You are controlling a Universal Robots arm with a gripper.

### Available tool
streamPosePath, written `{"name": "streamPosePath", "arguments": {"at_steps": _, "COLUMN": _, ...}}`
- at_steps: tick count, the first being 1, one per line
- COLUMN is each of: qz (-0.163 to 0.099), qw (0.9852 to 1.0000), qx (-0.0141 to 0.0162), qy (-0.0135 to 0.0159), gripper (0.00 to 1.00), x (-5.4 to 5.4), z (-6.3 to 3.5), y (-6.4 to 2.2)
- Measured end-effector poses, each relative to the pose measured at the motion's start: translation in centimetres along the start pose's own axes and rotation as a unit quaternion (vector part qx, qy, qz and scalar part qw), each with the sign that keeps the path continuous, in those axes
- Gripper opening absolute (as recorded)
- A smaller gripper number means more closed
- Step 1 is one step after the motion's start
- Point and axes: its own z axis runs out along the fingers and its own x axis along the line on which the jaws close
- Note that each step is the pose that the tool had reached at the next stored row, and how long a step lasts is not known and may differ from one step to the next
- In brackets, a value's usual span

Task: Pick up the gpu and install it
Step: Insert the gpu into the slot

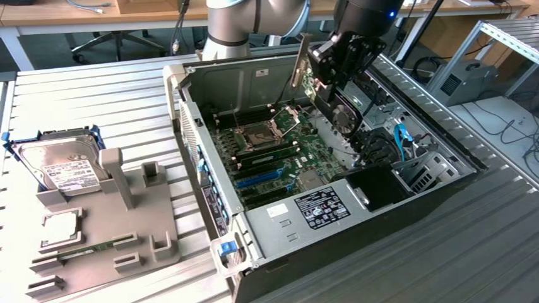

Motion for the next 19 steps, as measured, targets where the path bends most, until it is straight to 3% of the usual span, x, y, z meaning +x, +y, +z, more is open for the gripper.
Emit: {"name": "streamPosePath", "arguments": {"at_steps": 19, "qz": -0.011, "qw": 0.9999, "qx": 0.0006, "qy": 0.0004, "gripper": 0.26, "x": 0.00, "z": 0.01, "y": 0.00}}
